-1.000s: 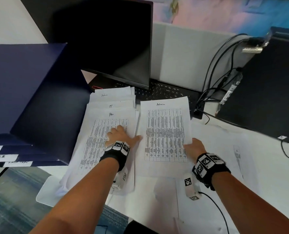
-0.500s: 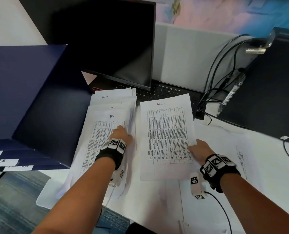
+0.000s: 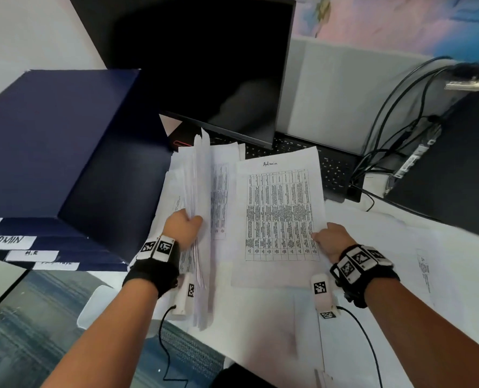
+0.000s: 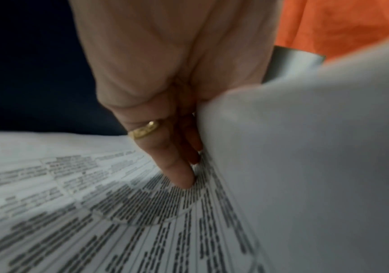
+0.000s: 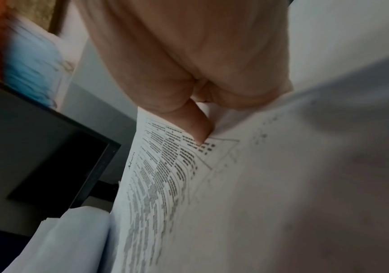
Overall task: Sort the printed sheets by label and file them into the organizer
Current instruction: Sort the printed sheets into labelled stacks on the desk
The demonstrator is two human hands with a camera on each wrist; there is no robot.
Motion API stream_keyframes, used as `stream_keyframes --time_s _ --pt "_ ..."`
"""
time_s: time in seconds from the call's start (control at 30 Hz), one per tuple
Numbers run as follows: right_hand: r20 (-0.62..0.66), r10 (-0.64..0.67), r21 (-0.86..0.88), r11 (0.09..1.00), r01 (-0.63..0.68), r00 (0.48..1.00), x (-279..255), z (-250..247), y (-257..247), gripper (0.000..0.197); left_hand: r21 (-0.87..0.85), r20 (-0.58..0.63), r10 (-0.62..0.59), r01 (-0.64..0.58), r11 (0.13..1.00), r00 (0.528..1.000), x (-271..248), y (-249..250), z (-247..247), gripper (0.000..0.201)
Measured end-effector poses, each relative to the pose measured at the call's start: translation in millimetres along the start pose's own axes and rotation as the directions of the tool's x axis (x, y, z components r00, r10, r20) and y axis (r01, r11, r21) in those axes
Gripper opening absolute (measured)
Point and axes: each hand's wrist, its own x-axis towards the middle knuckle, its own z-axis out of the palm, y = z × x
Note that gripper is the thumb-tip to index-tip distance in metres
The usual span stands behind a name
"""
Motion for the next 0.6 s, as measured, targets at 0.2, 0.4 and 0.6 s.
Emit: stream_keyframes --time_s 0.2,0.4,0.6 --pt "-0.013 -0.207 -0.397 0.899 0.185 0.978 1 39 -36 0.04 -0.162 -0.03 -0.026 0.021 0.987 0.999 2 -15 -34 0.031" --pt "-0.027 -0.162 -0.19 0.97 0.154 0.986 -8 79 -82 0.031 -0.302 -0.078 -0.027 0.002 0.953 0.997 -5 -25 -58 0.024" --pt "0.061 -0.139 -0.018 0.99 0.14 0.988 -11 119 -116 0.036 -0.39 -0.065 -0.011 -0.015 0.92 0.998 -4 -26 -67 0.013"
